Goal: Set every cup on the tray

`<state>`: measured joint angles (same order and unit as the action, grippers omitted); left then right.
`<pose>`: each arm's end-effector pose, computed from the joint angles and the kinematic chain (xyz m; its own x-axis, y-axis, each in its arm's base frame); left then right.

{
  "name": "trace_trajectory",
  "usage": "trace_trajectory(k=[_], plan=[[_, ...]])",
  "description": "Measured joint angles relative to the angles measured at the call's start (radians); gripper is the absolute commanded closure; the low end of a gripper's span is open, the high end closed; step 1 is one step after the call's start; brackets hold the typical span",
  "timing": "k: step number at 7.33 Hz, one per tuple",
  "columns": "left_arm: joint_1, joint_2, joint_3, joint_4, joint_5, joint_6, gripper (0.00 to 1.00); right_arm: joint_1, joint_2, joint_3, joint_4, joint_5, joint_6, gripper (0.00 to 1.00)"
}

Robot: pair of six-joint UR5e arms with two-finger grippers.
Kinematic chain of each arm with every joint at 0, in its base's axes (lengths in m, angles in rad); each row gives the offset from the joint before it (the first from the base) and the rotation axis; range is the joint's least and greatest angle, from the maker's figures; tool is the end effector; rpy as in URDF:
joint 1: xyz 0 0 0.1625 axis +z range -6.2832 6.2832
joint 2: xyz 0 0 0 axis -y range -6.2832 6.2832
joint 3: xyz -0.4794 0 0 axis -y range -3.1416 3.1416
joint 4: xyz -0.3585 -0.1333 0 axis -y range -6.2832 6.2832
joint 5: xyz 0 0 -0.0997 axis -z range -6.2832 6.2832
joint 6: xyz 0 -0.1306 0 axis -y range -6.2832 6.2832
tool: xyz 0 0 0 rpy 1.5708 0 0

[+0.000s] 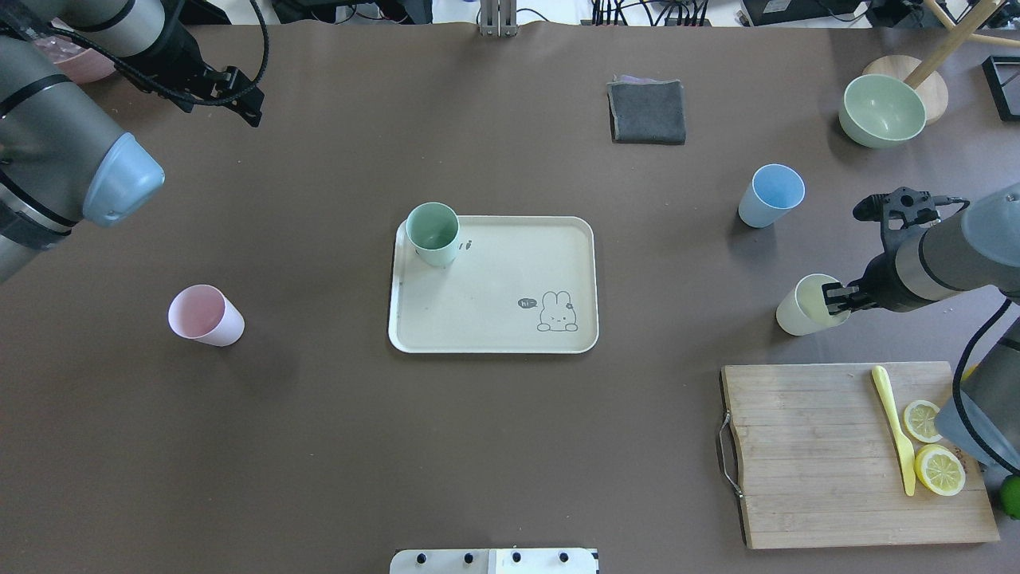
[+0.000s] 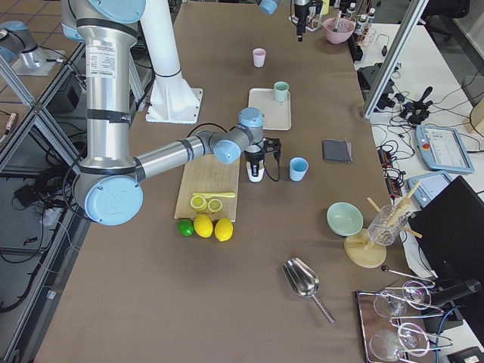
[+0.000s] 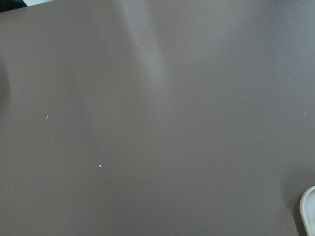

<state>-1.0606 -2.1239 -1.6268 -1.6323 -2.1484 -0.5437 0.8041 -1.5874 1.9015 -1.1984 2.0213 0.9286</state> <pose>0.2838 -0.6341 0.3891 0.6818 0.2499 -0.6876 -0.0350 0.9499 0.3106 -0.2812 -0.4021 0.5588 0.7034 -0.0470 0.7093 -0.0445 0.9929 0.1099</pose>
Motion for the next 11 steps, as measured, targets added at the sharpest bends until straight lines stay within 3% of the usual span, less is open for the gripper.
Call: trace_trajectory(k=[3,6,8,9,10,11], plan=[[-0.093,0.060,0.000,0.040,-0.008,0.187,0.00,-0.047,0.176,0.010,-0.105,-0.001,0.191,1.00],[-0.107,0.149,-0.020,0.010,0.001,0.235,0.00,-0.200,0.449,-0.025,-0.317,-0.101,0.378,1.00],[-0.108,0.166,-0.022,-0.004,0.003,0.235,0.00,-0.265,0.513,-0.055,-0.346,-0.144,0.411,1.00],[-0.108,0.167,-0.023,-0.005,0.004,0.233,0.00,-0.276,0.525,-0.072,-0.346,-0.151,0.412,0.74],[-0.108,0.168,-0.023,-0.006,0.004,0.232,0.00,-0.279,0.534,-0.086,-0.345,-0.154,0.411,0.11],[-0.108,0.168,-0.023,-0.006,0.004,0.230,0.00,-0.280,0.539,-0.097,-0.331,-0.160,0.413,0.01]])
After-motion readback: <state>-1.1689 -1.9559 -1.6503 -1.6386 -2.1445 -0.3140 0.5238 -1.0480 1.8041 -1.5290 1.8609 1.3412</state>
